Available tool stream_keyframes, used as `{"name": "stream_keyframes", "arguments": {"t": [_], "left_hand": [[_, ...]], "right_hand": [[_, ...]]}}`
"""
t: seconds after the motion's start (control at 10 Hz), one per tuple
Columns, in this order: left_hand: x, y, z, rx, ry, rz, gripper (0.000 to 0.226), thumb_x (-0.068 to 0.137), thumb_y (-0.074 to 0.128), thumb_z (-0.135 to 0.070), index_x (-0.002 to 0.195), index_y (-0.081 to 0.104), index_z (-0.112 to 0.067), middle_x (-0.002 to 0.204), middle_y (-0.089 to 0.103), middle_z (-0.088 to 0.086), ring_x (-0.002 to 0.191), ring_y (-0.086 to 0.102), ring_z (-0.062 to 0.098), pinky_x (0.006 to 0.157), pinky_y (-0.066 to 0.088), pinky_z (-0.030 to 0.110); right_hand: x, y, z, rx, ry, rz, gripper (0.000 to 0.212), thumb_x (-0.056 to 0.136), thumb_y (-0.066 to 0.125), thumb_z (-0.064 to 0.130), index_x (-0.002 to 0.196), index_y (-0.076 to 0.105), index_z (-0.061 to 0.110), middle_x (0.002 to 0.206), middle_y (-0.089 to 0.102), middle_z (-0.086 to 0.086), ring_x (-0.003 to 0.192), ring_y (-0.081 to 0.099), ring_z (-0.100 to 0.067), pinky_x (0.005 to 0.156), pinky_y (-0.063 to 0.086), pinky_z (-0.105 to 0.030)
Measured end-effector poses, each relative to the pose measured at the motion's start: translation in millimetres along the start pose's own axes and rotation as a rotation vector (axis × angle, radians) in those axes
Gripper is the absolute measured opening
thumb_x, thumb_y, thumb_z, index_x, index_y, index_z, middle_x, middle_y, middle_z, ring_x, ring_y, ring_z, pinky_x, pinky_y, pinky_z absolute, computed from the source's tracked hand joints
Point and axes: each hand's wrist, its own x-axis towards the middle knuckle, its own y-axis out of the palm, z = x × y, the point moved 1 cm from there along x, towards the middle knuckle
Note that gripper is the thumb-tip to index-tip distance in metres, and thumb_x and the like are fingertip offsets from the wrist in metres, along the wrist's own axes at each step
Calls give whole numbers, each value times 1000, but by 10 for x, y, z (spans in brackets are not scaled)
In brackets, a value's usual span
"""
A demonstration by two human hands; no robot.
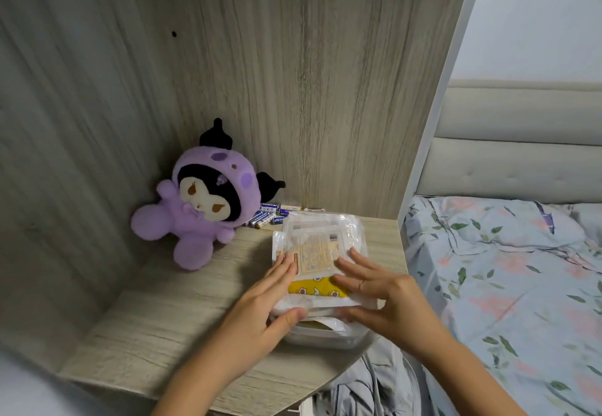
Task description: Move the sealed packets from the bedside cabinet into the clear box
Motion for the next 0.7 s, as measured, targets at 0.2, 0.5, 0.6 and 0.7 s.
{"name": "stream_keyframes", "arguments": {"t": [0.2,0.5,0.6,0.7], "left_hand": [[114,-120,-40,22,-26,89,70,91,60,-29,147,18,-30,150,7,-30,130,1,-27,104,3,-4],[-15,-91,70,7,28,84,96,61,40,-89,143,21,-43,144,5,-47,139,1,-15,116,1,12],[-28,-101,14,-29,61,53,89,65,44,-84,141,21,-43,141,0,-51,138,5,-19,116,2,11],[-87,-152,-1,-189,43,-46,87,67,56,-77,142,30,-41,143,13,-47,138,16,-16,110,11,3]], "right_hand": [[17,-22,6,-181,-99,11,57,80,52,64,115,65,21,127,53,12,127,46,-10,102,40,-21],[-147,-31,125,-242,-84,-5,39,84,58,59,116,65,38,128,56,20,127,49,-5,98,50,-30],[-206,-37,154,-67,-26,31,46,78,65,61,122,57,47,136,47,26,136,33,2,113,34,-28],[-283,-147,199,250,124,-34,56,74,68,60,127,52,49,141,43,26,139,31,-1,114,26,-21]]}}
